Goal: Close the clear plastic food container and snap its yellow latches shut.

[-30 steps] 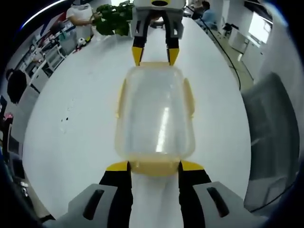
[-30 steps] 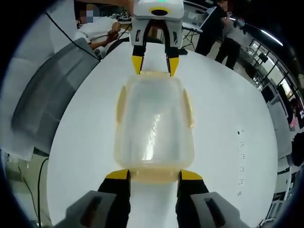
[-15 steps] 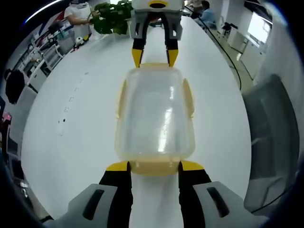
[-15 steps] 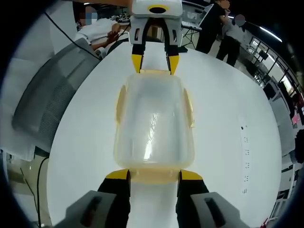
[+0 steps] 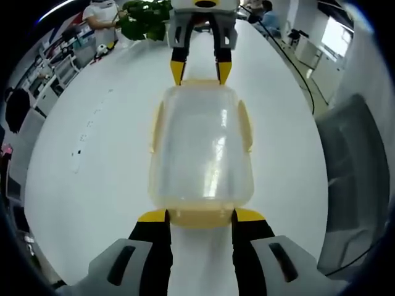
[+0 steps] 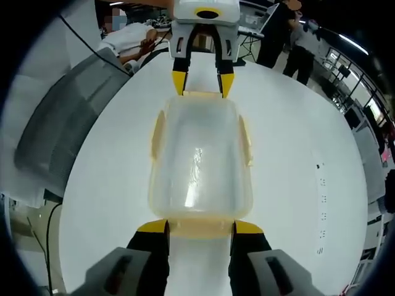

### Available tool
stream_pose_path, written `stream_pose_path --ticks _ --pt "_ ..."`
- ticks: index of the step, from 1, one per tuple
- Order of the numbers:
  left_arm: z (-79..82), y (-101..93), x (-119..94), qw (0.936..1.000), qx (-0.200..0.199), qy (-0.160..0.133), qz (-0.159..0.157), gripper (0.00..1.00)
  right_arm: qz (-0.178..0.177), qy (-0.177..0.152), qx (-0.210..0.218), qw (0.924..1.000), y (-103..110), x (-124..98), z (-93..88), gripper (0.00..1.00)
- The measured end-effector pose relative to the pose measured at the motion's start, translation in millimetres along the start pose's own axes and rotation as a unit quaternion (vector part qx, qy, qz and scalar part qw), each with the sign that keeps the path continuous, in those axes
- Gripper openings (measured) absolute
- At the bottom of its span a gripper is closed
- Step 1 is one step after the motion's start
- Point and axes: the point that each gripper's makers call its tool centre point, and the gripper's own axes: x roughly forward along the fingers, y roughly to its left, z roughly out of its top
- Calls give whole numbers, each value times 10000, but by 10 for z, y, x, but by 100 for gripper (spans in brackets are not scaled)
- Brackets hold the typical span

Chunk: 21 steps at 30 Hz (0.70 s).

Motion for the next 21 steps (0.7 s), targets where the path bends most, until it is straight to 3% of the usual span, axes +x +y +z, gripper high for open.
stream_pose_path --ticks 21 --pt "-12 12 16 9998 205 -59 35 36 -15 -88 82 9999 38 28 -10 37"
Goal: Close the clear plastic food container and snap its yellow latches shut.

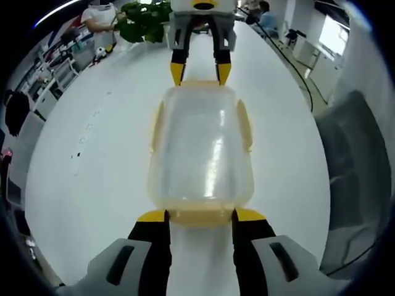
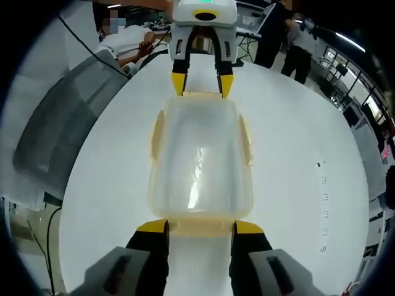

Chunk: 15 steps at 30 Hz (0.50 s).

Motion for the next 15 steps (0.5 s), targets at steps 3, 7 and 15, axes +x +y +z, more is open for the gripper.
stream_pose_path --ticks 3,7,15 --pt "-3 -37 0 9998 183 -63 -6 38 25 -19 -4 10000 13 -14 -12 38" --pt "-66 -45 12 10000 -40 34 -33 42 55 62 -45 10000 40 -24 -82 44" --pt "-9 -34 -40 10000 16 -58 20 40 -20 24 -12 10000 39 -66 -85 44"
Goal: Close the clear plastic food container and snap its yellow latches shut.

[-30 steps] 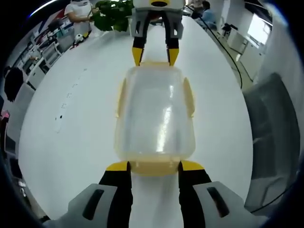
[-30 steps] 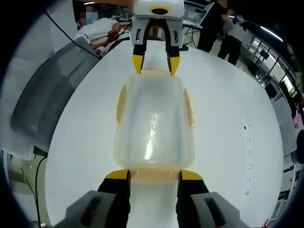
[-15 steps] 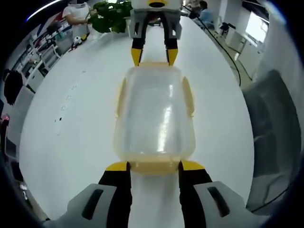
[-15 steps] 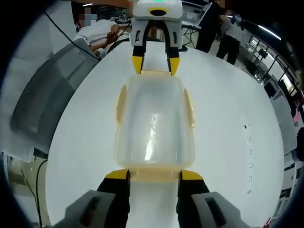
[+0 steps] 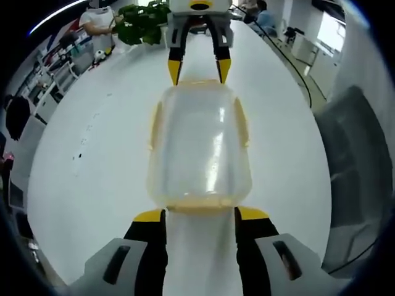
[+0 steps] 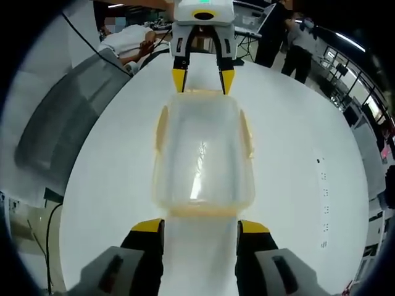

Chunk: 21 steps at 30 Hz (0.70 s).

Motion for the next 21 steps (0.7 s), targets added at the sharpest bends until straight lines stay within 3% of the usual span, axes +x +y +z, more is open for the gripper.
stream_pose_path --ticks 4,7,12,13,15,18,21 --pt "73 -11 -63 10000 -41 -73 33 39 -26 -92 197 9998 -7 -55 53 39" --pt "91 -12 -102 9999 -80 -60 114 37 -48 -157 409 9990 -3 -71 92 42" --pt "181 1 -154 9991 -264 -182 284 35 -205 -288 974 9946 -36 -93 139 39" --pt "198 3 -160 9988 -308 -208 309 35 -174 -370 1242 9914 -23 -98 159 38" --pt "226 14 -180 9978 -471 -239 411 34 -151 -668 1587 9850 -18 -115 249 40" --pt "282 20 -217 9956 -705 -356 508 34 -222 -646 1665 9837 -13 -130 246 38" --pt "319 7 -241 9893 -1281 -434 541 34 -305 -675 1991 9772 3 -128 270 37"
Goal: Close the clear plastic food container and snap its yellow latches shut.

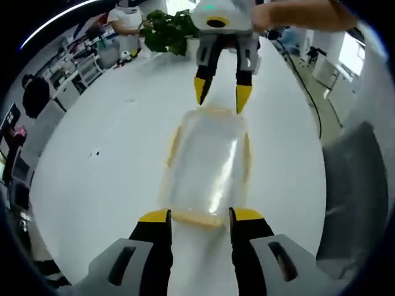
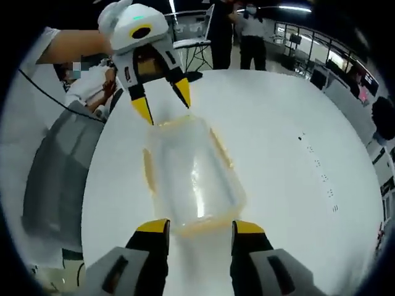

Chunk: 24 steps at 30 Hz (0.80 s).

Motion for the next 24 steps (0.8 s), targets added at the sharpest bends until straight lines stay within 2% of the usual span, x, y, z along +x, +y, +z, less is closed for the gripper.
stream_pose_path --ticks 2,3,4,7,8,9,10,11,13,14,15,17,18,19,20,21,22,23,24 --pt "-21 -14 12 9995 -298 56 -11 32 -67 -21 387 9992 -7 -12 10 36" --pt "-9 -5 16 9991 -406 19 72 32 -33 -46 463 9989 9 -14 24 35" --pt "36 -49 28 9978 -656 -110 23 32 -198 -59 618 9979 -35 -20 35 35" --pt "-11 -8 25 9969 -721 47 320 32 -284 35 718 9970 -42 -29 16 32" --pt "3 -4 27 9970 -687 -10 356 31 -320 -56 810 9962 -43 -25 44 33" --pt "13 6 27 9924 -1137 -94 451 32 -294 -33 1038 9942 -23 -22 31 33" --pt "37 -7 33 9904 -1306 -182 414 33 -317 10 1110 9933 -29 -20 10 32" --pt "51 -9 30 9893 -1369 -221 444 33 -378 3 1128 9929 -46 -19 6 32" --pt "-4 5 41 9897 -1317 -69 559 31 -397 50 1301 9907 -38 -8 -30 33" --pt "-5 0 45 9898 -1306 -82 564 31 -401 -3 1313 9905 -39 -4 -16 34" --pt "6 -2 41 9870 -1474 -139 629 31 -492 -118 1544 9867 -59 2 1 37" --pt "15 -12 41 9809 -1816 -241 652 32 -483 -77 1755 9833 -53 -4 -29 37" --pt "36 -21 43 9758 -2064 -364 624 32 -560 -40 1815 9818 -74 -6 -50 38" --pt "24 -17 43 9723 -2218 -374 636 32 -597 -59 1825 9814 -88 -5 -49 38" --pt "3 -22 49 9713 -2269 -361 611 33 -562 -83 2024 9777 -70 3 -50 39" --pt "-20 -35 49 9677 -2426 -330 597 33 -544 -139 2108 9759 -69 7 -37 40" --pt "-1 -33 45 9566 -2817 -466 583 34 -613 -235 2247 9722 -98 10 -20 41" --pt "15 -36 40 9486 -3063 -548 573 35 -643 -182 2269 9716 -107 14 -44 41" --pt "21 -27 30 9435 -3196 -630 609 35 -702 -93 2321 9701 -122 25 -80 39"
